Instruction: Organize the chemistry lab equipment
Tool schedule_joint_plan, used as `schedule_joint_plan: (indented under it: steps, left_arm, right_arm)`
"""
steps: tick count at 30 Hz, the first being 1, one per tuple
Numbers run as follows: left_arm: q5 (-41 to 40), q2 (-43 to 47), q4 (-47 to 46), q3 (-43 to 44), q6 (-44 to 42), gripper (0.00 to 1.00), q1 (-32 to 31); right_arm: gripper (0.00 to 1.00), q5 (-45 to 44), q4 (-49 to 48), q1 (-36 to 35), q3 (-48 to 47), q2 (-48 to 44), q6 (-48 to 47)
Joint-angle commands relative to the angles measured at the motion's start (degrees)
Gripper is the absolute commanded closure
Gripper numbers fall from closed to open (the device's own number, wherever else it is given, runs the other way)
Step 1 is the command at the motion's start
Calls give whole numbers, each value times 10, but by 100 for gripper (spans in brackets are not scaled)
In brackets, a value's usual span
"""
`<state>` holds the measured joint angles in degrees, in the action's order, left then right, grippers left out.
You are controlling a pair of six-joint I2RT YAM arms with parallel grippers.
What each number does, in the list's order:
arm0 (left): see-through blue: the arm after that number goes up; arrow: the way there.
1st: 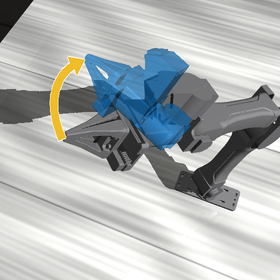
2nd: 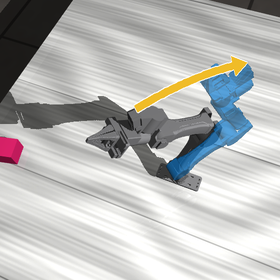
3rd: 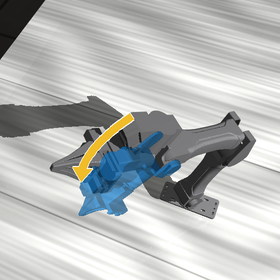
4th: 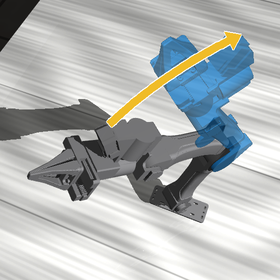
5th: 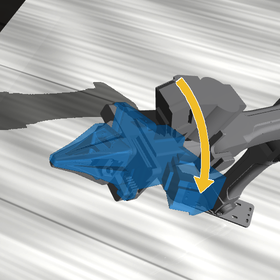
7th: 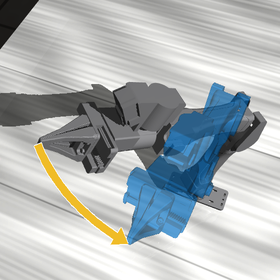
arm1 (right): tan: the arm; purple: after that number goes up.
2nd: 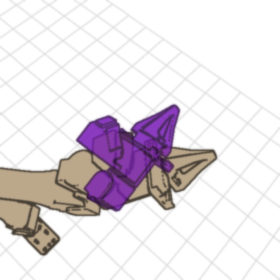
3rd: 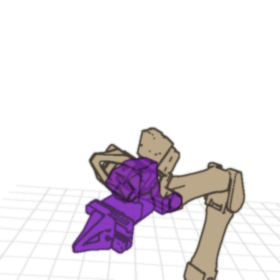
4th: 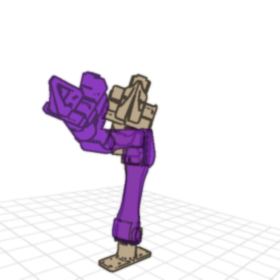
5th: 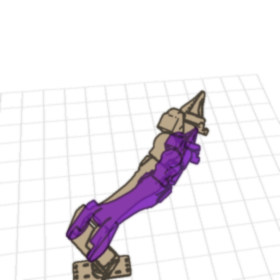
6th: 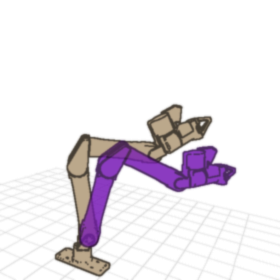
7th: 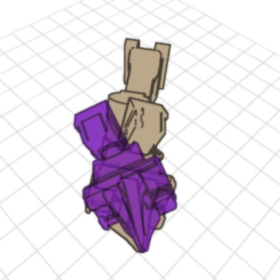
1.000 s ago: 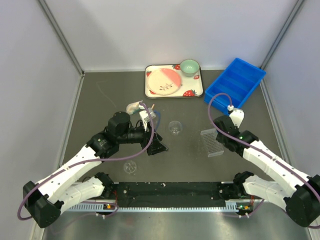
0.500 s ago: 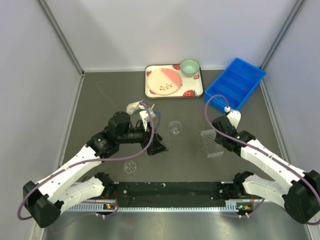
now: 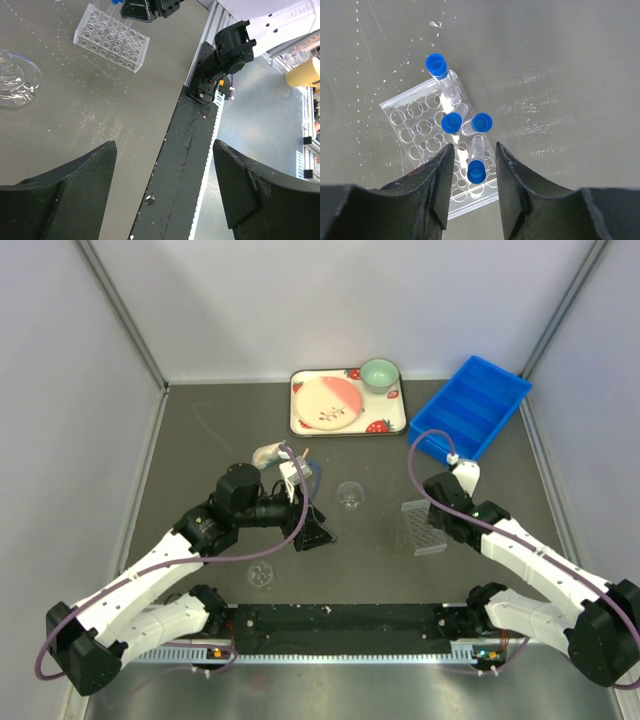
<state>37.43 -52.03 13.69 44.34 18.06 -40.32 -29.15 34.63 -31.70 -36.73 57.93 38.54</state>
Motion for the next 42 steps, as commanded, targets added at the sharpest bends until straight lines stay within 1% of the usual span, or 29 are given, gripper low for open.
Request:
schedule_joint_plan:
  steps: [1, 6, 9, 13, 16, 17, 20, 21, 23, 25, 27, 28, 29, 30, 31, 35, 36, 42]
  left_arm:
    - [10, 3, -29, -6, -4, 18, 1]
    - [10, 4, -29, -5, -4, 17, 1]
    - [7, 6, -24, -3, -6, 17, 1]
    - [1, 10, -13, 1, -8, 17, 1]
    - [-6, 14, -9, 3, -9, 17, 1]
    - [-9, 15, -7, 3, -9, 17, 1]
    - [-10, 20, -7, 3, -8, 17, 1]
    - [-12, 22, -5, 3, -8, 17, 1]
    - [-13, 25, 0, 6, -8, 17, 1]
    - [-15, 29, 5, 8, -8, 17, 1]
    - [-21, 36, 11, 9, -8, 17, 1]
    - [-26, 38, 17, 12, -8, 16, 1]
    - [-31, 39, 23, 13, -8, 16, 1]
    - [-38, 44, 28, 13, -8, 15, 1]
    - [-46, 46, 34, 15, -9, 14, 1]
    - [-71, 57, 62, 22, -10, 12, 1]
    - [-75, 57, 67, 22, -10, 1, 1]
    - [-84, 69, 85, 26, -11, 1, 1]
  right_arm:
    - [60, 3, -17, 6, -3, 1, -4]
    - [57, 6, -9, 6, -13, -5, -13]
    - [56, 5, 17, 6, -34, -18, -22]
    - [53, 8, 99, -1, -96, -35, -42]
    - [52, 23, 133, -26, -134, -48, -51]
    - [52, 29, 149, -45, -142, -50, -52]
    - [50, 57, 161, -77, -170, -55, -51]
    - [47, 71, 161, -83, -178, -50, -50]
    - [45, 106, 156, -90, -181, -41, -48]
    - [40, 121, 141, -97, -179, -19, -50]
    - [33, 134, 115, -100, -171, 2, -53]
    - [31, 152, 103, -100, -166, 26, -56]
    - [26, 160, 90, -100, -162, 38, -57]
    - [24, 167, 79, -99, -154, 49, -58]
    - [24, 177, 57, -99, -152, 77, -59]
    - [23, 197, 7, -100, -149, 138, -66]
    - [23, 205, -1, -99, -148, 147, -66]
    - [22, 218, -46, -100, -142, 202, -61]
